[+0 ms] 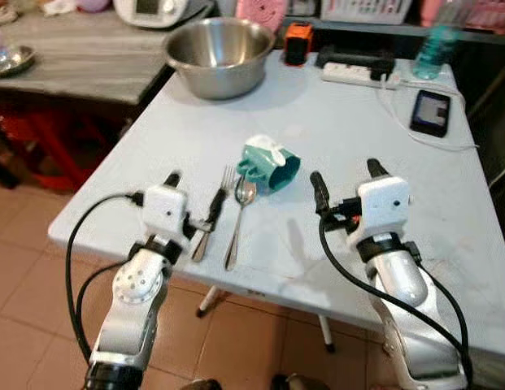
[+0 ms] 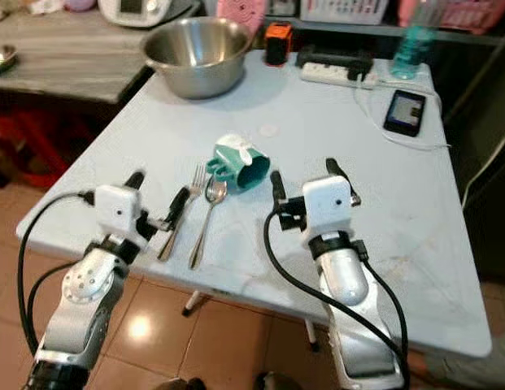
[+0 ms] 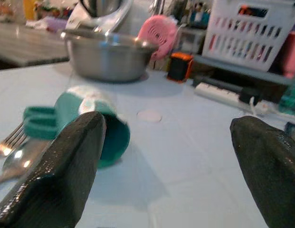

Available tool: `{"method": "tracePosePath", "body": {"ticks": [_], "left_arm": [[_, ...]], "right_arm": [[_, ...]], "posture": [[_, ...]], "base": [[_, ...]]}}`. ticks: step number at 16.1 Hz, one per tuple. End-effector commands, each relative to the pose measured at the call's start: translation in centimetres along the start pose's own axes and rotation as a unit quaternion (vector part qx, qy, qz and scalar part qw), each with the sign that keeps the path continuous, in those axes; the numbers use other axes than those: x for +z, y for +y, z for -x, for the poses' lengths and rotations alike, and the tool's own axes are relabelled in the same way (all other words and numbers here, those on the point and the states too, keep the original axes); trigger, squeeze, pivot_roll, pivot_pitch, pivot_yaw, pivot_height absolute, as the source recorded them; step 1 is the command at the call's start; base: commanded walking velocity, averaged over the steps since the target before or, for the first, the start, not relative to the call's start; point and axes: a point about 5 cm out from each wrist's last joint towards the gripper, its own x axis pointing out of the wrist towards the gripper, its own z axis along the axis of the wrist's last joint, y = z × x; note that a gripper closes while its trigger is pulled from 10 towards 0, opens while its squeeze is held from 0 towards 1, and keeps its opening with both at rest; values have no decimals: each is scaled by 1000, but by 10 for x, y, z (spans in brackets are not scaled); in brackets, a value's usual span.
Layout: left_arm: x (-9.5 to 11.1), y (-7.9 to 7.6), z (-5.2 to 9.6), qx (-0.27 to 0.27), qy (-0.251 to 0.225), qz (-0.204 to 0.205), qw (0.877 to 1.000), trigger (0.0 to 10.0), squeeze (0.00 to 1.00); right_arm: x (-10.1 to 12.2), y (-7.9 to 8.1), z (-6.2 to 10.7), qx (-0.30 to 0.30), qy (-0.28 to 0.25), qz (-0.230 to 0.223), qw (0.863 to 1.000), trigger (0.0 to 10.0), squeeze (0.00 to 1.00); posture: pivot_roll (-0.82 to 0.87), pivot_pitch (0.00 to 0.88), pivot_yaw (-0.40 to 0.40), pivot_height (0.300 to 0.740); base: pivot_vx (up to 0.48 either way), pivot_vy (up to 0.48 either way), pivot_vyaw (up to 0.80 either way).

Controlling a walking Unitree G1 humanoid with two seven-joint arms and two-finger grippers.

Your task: Setting the table

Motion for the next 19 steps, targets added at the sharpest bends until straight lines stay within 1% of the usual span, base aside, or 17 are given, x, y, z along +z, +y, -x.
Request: {"method": "tracePosePath", "body": {"ticks": [1,2,3,4,5,7,9,11,12,13,15,16,17,19], "left_arm": [[3,3,-3,-15,-10,-25,1000,10000,0],[6,3,-6,-25,-21,-37,999,10000,0],[10,-2,-7,-50,-39,-70,996,10000,0],[10,-5,-7,-62,-44,-80,994,10000,0],[11,-15,-8,-103,-56,-106,988,10000,0],[9,-26,-11,-151,-65,-127,978,10000,0],[10,-29,-12,-171,-71,-138,973,10000,0],[7,-36,-19,-216,-74,-159,961,10000,0],[8,-37,-21,-220,-76,-161,959,10000,0],[9,-38,-28,-224,-79,-170,956,10000,0],[12,-43,-37,-227,-90,-175,954,10000,0],[15,-48,-42,-235,-101,-189,948,10000,0],[16,-52,-45,-242,-109,-194,944,10000,0],[18,-57,-51,-247,-116,-202,941,10000,0]], "right_arm": [[4,6,4,19,-6,-4,1000,10000,0],[2,5,5,19,-1,-6,1000,10000,0],[0,4,6,17,7,-12,1000,10000,0],[0,3,7,17,9,-13,1000,10000,0],[-1,3,8,18,14,-15,1000,10000,0],[-2,3,11,22,21,-16,999,10000,0],[-2,3,13,22,23,-16,999,10000,0],[-2,2,16,17,30,-18,999,10000,0],[-1,2,16,17,30,-18,999,10000,0],[-1,3,17,16,30,-18,999,10000,0],[0,4,18,15,32,-19,999,10000,0],[1,4,18,15,33,-19,999,10000,0],[1,4,19,14,34,-19,999,10000,0],[2,4,19,12,35,-18,999,10000,0]], "posture": [[-155,167,26,740],[-162,169,25,740],[-166,174,28,740],[-168,179,27,740],[-171,185,28,740],[-182,198,30,740],[-193,210,31,740],[-203,222,34,740],[-210,228,37,740],[-214,233,37,740],[-223,241,36,740],[-234,250,37,740],[-237,252,38,740],[-244,258,43,740]], "base": [[0,0,0],[0,0,0],[0,0,0],[0,0,0],[0,0,0],[0,0,0],[0,0,0],[0,0,0],[0,0,0],[0,0,0],[0,0,0],[0,0,0],[0,0,0],[0,0,0]]}}
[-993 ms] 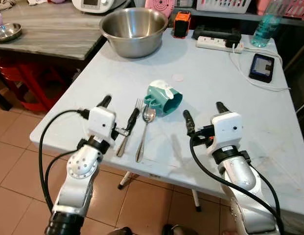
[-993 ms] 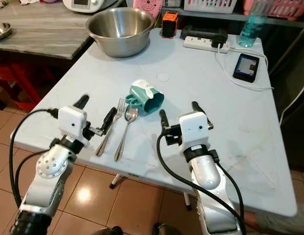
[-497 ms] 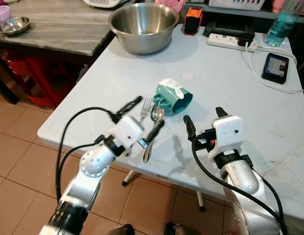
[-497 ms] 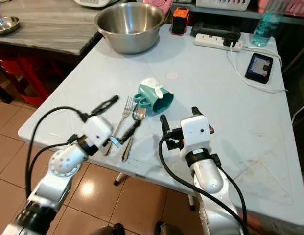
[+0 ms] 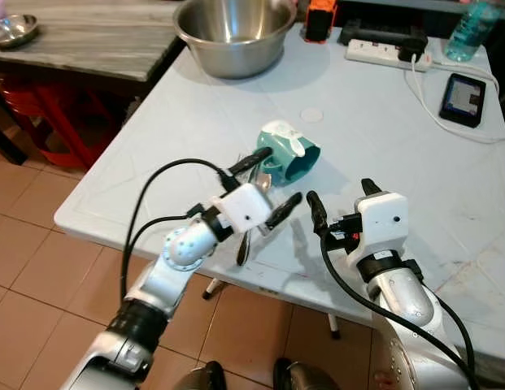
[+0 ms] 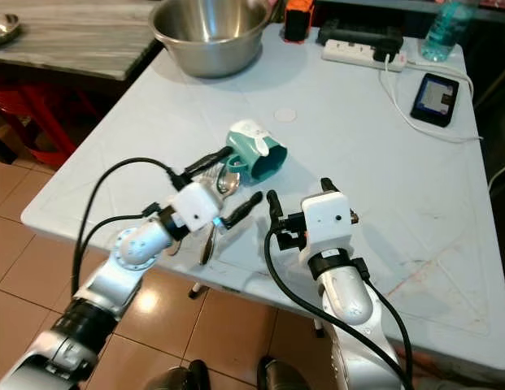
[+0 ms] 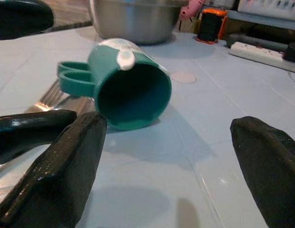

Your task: Setting the table

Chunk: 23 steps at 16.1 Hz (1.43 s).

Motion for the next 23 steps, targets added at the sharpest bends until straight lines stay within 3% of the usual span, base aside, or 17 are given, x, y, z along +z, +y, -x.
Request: {"method": "tracePosePath", "body": {"ticks": [1,7,10,14,16,18,19,21,22,23], "left_arm": [[0,-4,-3,-15,-3,-18,1000,10000,0],[-6,5,-16,-7,10,-53,999,10000,0],[-14,14,-12,-20,27,-112,993,10000,0],[-19,20,-10,-33,35,-156,987,10000,0],[-20,25,-10,-25,39,-173,984,8980,0],[-21,28,-11,-17,41,-182,982,9961,0],[-21,29,-11,-17,43,-187,981,9490,0],[-24,31,-9,-21,48,-203,978,4314,0],[-25,33,-8,-19,51,-205,977,3255,0],[-26,36,-8,-14,54,-209,976,863,0]], "right_arm": [[4,1,3,-1,-3,-1,1000,10000,0],[6,3,4,-6,-1,-1,1000,10000,0],[6,3,3,-8,0,1,1000,10000,0],[6,3,3,-9,0,0,1000,10000,0],[6,3,2,-9,0,0,1000,10000,0],[6,3,2,-9,0,0,1000,10000,0],[6,3,2,-9,0,0,1000,10000,0],[6,3,1,-9,-1,0,1000,10000,0],[6,3,1,-9,-1,0,1000,10000,0],[6,3,1,-9,0,0,1000,10000,0]], "posture": [[-247,261,45,740],[-256,273,51,740],[-252,272,54,740],[-252,272,54,740],[-253,273,53,740],[-253,273,53,740],[-253,273,53,740],[-253,273,53,740],[-253,273,53,740],[-253,269,50,740]], "base": [[0,0,0],[0,0,0],[0,0,0],[0,0,0],[0,0,0],[0,0,0],[0,0,0],[0,0,0],[0,0,0],[0,0,0]]}}
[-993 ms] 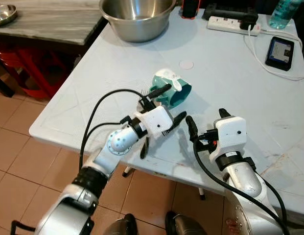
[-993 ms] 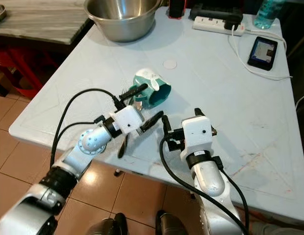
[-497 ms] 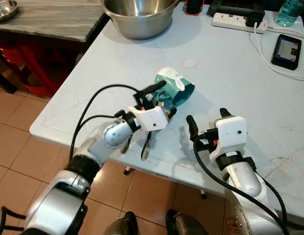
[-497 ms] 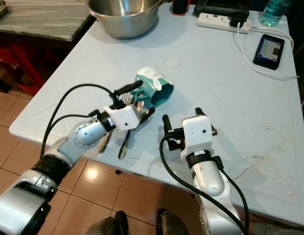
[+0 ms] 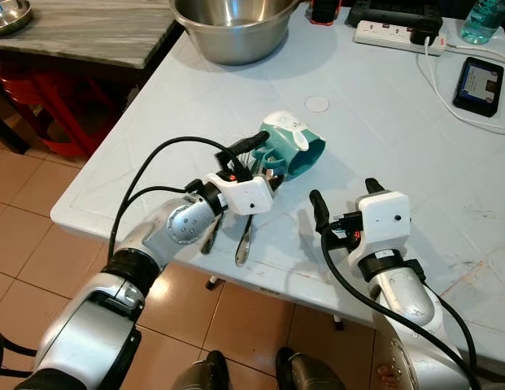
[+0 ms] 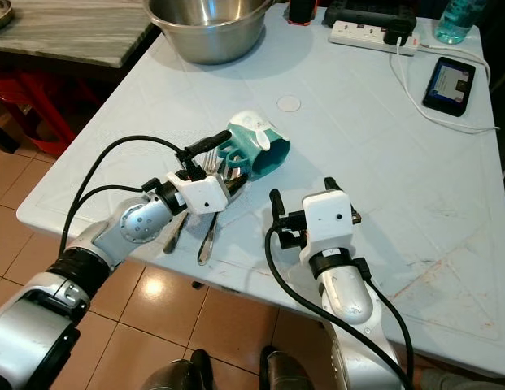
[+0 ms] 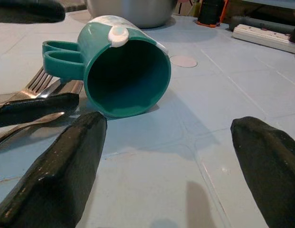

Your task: Setting the table

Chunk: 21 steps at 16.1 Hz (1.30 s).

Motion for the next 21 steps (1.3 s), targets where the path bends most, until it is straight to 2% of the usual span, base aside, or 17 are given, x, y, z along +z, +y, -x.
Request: {"method": "tracePosePath", "body": {"ticks": [1,2,7,8,9,10,11,15,16,17,18,20,21], "left_arm": [[-3,2,2,-3,3,-12,1000,275,0],[-4,3,2,-2,4,-14,1000,0,0],[-5,1,3,-9,1,-29,1000,0,0],[-4,0,3,-9,-2,-38,999,4353,0],[-4,0,3,-8,-4,-42,999,4627,0],[-4,1,2,-5,-6,-46,999,3647,0],[-4,1,2,-4,-6,-47,999,3529,0],[-4,3,2,1,-7,-56,998,1922,0],[-4,3,2,2,-8,-58,998,2078,0],[-3,2,1,4,-10,-62,998,2941,0],[-2,2,0,4,-12,-66,998,4510,0],[-1,1,0,4,-15,-71,997,4118,0],[-1,0,-1,6,-17,-73,997,4863,0]], "right_arm": [[3,3,1,5,-5,-3,1000,10000,0],[3,3,1,5,-5,-4,1000,10000,0],[3,4,0,10,-4,-11,1000,10000,0],[2,4,0,9,-3,-12,1000,10000,0],[2,4,0,9,-2,-13,1000,10000,0],[2,4,0,8,-2,-14,1000,10000,0],[2,4,0,8,-2,-15,1000,10000,0],[1,5,0,6,-1,-18,1000,10000,0],[1,5,-1,6,-1,-18,1000,10000,0],[1,5,-1,5,-1,-19,1000,10000,0],[1,5,0,5,0,-20,1000,10000,0],[1,6,-1,4,0,-20,1000,10000,0],[1,6,-1,4,0,-21,1000,10000,0]], "posture": [[-253,269,50,740],[-253,269,50,740],[-250,265,49,740],[-250,265,51,740],[-250,265,51,740],[-248,266,52,740],[-248,266,52,740],[-245,267,54,740],[-245,267,54,740],[-245,267,54,740],[-245,267,54,740],[-243,267,56,740],[-243,267,56,740]], "base": [[0,0,0],[0,0,0],[0,0,0],[0,0,0],[0,0,0],[0,0,0],[0,0,0],[0,0,0],[0,0,0],[0,0,0],[0,0,0],[0,0,0],[0,0,0]]}}
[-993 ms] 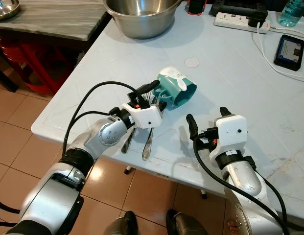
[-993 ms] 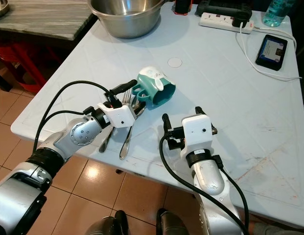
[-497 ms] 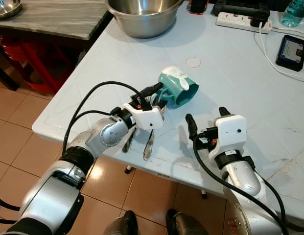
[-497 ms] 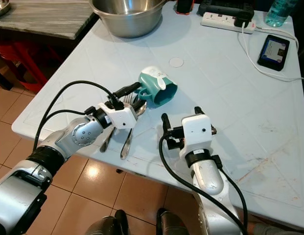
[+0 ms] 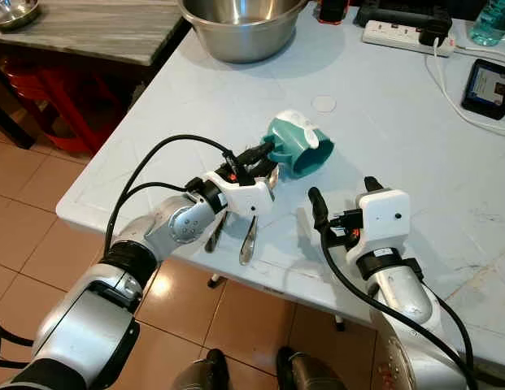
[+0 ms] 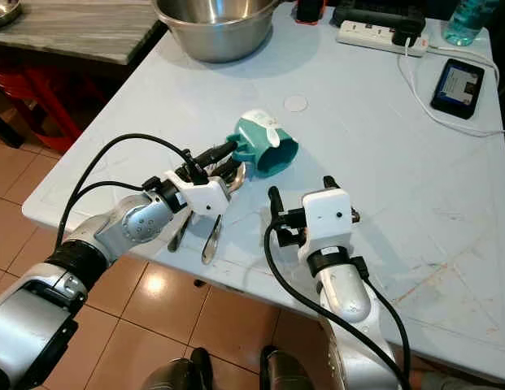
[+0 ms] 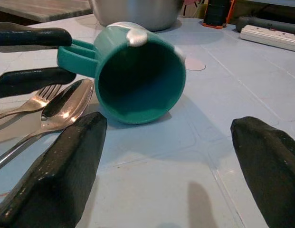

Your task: Setting the table

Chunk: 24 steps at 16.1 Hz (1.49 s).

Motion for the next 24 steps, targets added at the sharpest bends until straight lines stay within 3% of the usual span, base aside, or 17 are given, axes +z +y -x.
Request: {"method": "tracePosePath", "body": {"ticks": [1,3,4,5,6,7,8,10,17,24], "left_arm": [[0,-3,2,-13,-6,-10,1000,4667,0],[1,-5,1,-13,-8,-10,1000,6471,0],[1,-6,1,-10,-8,-9,1000,6039,0],[1,-6,1,-9,-8,-6,1000,3961,0],[2,-6,1,-8,-8,-3,1000,3686,0],[1,-6,1,-7,-7,0,1000,2784,0],[1,-6,2,-1,-5,10,1000,392,0],[1,-3,0,24,6,53,998,0,0],[1,-1,-6,56,29,151,987,0,0],[-7,-1,-11,79,81,259,959,0,0]], "right_arm": [[-2,2,1,4,5,-5,1000,10000,0],[-2,2,0,4,6,-5,1000,10000,0],[-2,2,0,4,6,-5,1000,10000,0],[-2,2,1,4,6,-5,1000,10000,0],[-2,1,0,4,6,-5,1000,10000,0],[-2,1,1,4,7,-5,1000,10000,0],[-2,1,1,4,7,-5,1000,10000,0],[-3,1,1,5,8,-5,1000,10000,0],[-4,2,1,5,10,-6,1000,10000,0],[-5,3,0,7,11,-7,1000,10000,0]], "posture": [[-243,267,56,740],[-242,269,55,740],[-242,270,54,740],[-243,270,53,740],[-243,270,53,740],[-243,270,52,740],[-243,270,52,740],[-243,271,50,740],[-244,269,51,740],[-243,267,53,740]], "base": [[0,0,0],[0,0,0],[0,0,0],[0,0,0],[0,0,0],[0,0,0],[0,0,0],[0,0,0],[0,0,0],[0,0,0]]}}
